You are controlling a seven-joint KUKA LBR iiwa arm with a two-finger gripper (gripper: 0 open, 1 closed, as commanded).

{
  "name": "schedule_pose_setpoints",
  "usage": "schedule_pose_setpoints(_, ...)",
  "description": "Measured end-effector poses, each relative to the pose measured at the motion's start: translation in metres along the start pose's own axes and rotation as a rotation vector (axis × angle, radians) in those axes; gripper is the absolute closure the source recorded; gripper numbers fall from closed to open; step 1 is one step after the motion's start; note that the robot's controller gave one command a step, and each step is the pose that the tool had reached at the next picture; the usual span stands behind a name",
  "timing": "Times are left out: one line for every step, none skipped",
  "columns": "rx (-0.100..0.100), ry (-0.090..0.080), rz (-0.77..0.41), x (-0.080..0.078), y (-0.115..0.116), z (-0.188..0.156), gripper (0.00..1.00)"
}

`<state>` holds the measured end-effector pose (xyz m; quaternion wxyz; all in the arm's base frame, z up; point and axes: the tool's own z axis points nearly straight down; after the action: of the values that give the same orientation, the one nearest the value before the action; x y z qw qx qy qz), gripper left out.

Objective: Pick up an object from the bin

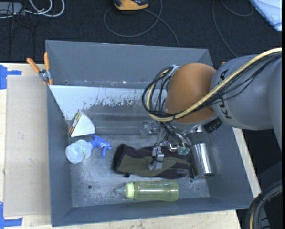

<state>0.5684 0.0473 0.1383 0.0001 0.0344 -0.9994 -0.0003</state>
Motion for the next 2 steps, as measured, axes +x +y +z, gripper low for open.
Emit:
schedule_pose_setpoints(-0.001, -0.003, -0.400, -0.0114, 0.0056, 0.0494, 1.00)
schedule_pose_setpoints(-0.001, -0.003, -0.399, -0.0114, 0.0055, 0.0495, 1.00)
